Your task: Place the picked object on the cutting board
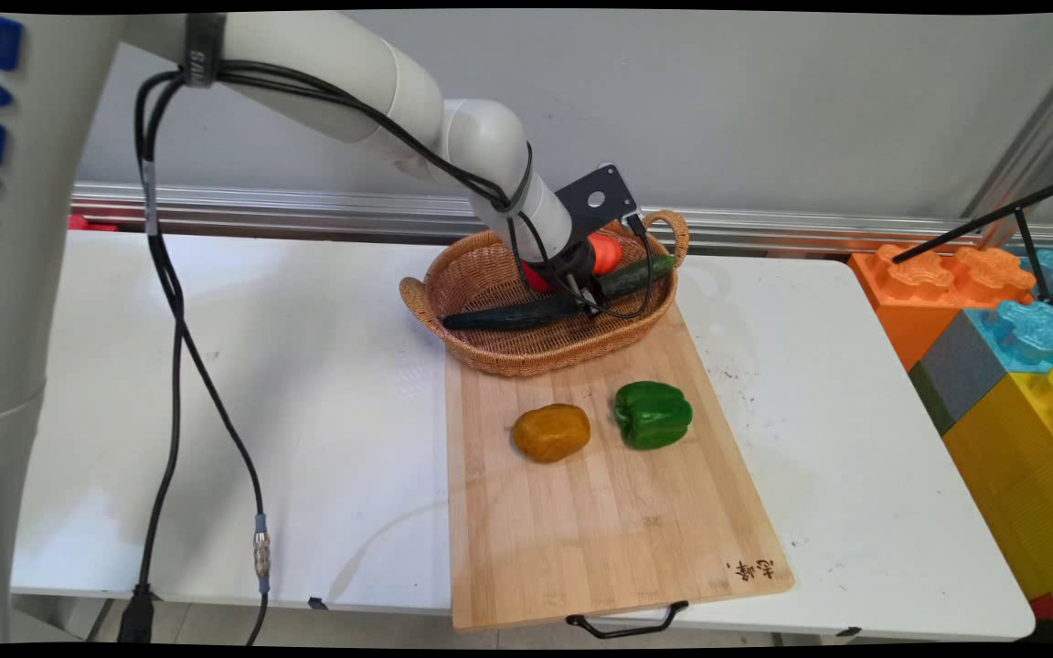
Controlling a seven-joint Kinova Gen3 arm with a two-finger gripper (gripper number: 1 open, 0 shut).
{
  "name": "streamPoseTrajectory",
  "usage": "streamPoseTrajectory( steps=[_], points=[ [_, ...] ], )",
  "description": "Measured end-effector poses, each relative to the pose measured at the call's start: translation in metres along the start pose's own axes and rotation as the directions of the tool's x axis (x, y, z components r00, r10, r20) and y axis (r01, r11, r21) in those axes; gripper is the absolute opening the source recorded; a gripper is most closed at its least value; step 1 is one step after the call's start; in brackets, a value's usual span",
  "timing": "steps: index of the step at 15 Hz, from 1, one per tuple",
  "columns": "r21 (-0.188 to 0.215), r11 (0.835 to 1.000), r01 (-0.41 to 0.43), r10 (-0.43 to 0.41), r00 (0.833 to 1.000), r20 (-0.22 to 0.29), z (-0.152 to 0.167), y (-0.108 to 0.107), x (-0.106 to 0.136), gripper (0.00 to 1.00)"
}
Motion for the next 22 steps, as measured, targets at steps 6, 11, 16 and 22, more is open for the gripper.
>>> streamPoseTrajectory(
  steps=[6, 11, 16, 22],
  points=[
    [0.022, 0.999, -0.023, 0.024, 0.998, -0.066, -0.053, 0.007, 0.025, 0.0],
    [-0.012, 0.994, -0.106, 0.104, 0.986, -0.133, -0.114, 0.025, 0.054, 0.0],
    [-0.165, 0.968, -0.188, 0.165, 0.976, -0.144, -0.156, 0.065, 0.062, 0.0],
    [-0.357, 0.898, -0.257, 0.233, 0.966, -0.11, -0.186, 0.115, 0.045, 0.0]
  ],
)
